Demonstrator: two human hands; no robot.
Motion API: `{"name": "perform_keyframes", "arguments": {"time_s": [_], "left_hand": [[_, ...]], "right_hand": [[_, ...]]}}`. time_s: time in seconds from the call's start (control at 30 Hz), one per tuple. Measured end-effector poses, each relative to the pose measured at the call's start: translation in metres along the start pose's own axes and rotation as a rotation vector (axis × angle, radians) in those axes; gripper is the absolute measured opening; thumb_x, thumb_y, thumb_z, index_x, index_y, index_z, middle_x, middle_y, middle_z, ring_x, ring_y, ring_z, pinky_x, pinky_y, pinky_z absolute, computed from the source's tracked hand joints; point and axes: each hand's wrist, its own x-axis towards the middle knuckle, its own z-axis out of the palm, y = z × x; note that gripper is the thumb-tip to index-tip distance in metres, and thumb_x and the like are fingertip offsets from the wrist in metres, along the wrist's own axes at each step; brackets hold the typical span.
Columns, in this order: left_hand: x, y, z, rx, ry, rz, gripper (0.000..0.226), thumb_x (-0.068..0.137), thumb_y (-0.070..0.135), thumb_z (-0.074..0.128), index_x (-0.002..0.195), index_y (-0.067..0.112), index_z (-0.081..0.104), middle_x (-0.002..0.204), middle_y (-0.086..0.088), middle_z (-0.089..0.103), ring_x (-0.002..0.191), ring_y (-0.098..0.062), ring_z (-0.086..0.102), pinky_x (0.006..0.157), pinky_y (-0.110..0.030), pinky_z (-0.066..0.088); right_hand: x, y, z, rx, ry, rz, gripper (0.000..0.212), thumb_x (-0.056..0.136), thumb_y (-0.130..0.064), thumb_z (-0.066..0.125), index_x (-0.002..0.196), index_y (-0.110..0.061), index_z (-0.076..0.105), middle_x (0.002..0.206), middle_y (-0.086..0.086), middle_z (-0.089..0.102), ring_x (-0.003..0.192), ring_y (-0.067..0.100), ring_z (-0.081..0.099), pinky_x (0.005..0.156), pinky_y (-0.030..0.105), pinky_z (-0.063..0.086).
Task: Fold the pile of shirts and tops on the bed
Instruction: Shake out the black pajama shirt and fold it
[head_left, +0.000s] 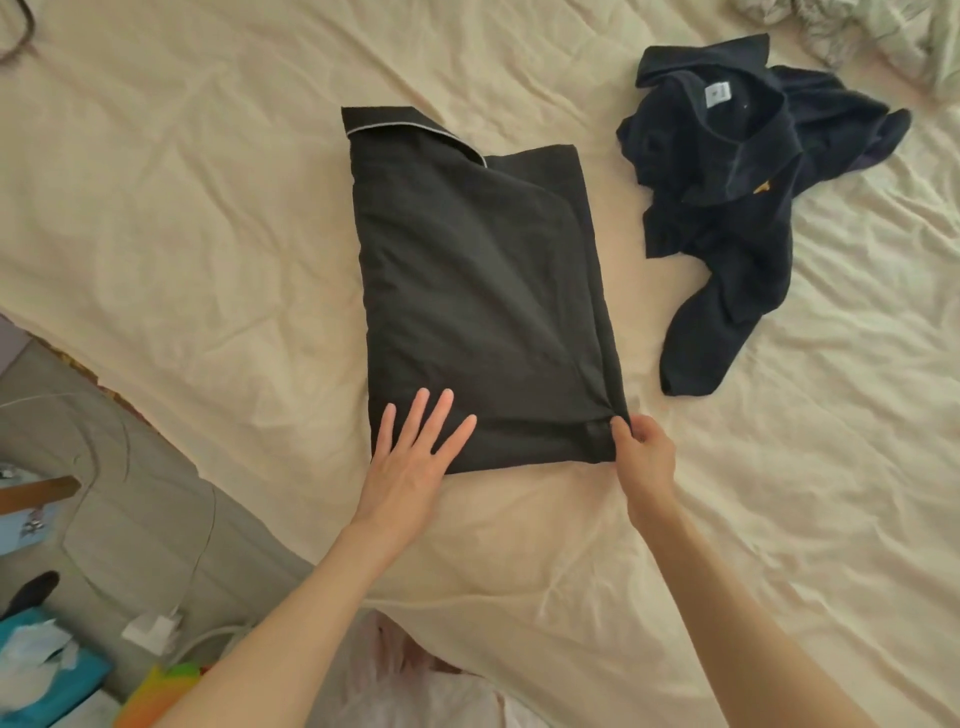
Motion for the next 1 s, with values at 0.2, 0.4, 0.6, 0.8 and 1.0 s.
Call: {"name": "perform_keyframes", "arguments": {"time_s": [0.2, 0.4, 0.6, 0.8, 1.0], "left_hand": [[0.0, -0.004, -0.011, -0.621, 0.174, -0.304, 0.066, 0.089, 0.044, 0.048, 0.148, 0.029, 0.02, 0.157, 0.002, 0.003, 0.145, -0.02, -0.004, 0.116, -0.032, 0.0], [0.016, -0.021, -0.035, -1.616, 0.07, -1.058, 0.034, 0.091, 0.019, 0.06, 0.124, 0.013, 0.052, 0.117, -0.002, 0.061, 0.099, -0.016, 0.061, 0.076, -0.03, 0.053], [-0.027, -0.031, -0.053, -1.796, -0.319, -1.087, 0.031, 0.089, 0.017, 0.062, 0.119, 0.01, 0.058, 0.114, -0.005, 0.066, 0.1, -0.018, 0.063, 0.071, -0.03, 0.054], [-0.077, -0.018, -0.078, -1.833, -0.571, -1.228, 0.021, 0.085, 0.013, 0.065, 0.104, 0.008, 0.062, 0.085, -0.006, 0.072, 0.079, -0.019, 0.065, 0.05, -0.024, 0.055], [-0.031, -0.034, -0.122, -2.059, -0.345, -1.372, 0.022, 0.09, 0.026, 0.058, 0.082, 0.005, 0.056, 0.066, -0.011, 0.057, 0.044, -0.019, 0.06, 0.037, -0.02, 0.049]], "right_hand": [[-0.005, -0.013, 0.003, 0.121, -0.205, -0.051, 0.029, 0.088, -0.035, 0.064, 0.113, -0.025, 0.053, 0.108, -0.01, 0.059, 0.097, 0.005, 0.058, 0.075, 0.016, 0.046], [0.008, -0.025, 0.013, 0.046, -0.196, 0.174, 0.042, 0.091, -0.025, 0.061, 0.126, -0.004, 0.051, 0.118, 0.007, 0.059, 0.099, 0.022, 0.056, 0.078, 0.031, 0.047], [-0.028, -0.009, -0.019, 0.129, -0.254, 0.425, 0.034, 0.083, -0.013, 0.069, 0.113, -0.001, 0.057, 0.101, 0.009, 0.065, 0.092, 0.025, 0.063, 0.075, 0.036, 0.054], [-0.082, 0.004, -0.061, 0.172, -0.294, 0.686, 0.031, 0.078, -0.011, 0.073, 0.104, -0.004, 0.058, 0.102, 0.013, 0.064, 0.084, 0.026, 0.063, 0.052, 0.028, 0.055], [-0.058, -0.08, -0.053, 0.373, -0.298, 0.621, 0.012, 0.085, -0.011, 0.064, 0.09, -0.004, 0.056, 0.084, 0.011, 0.06, 0.056, 0.019, 0.063, 0.04, 0.022, 0.05]]}}
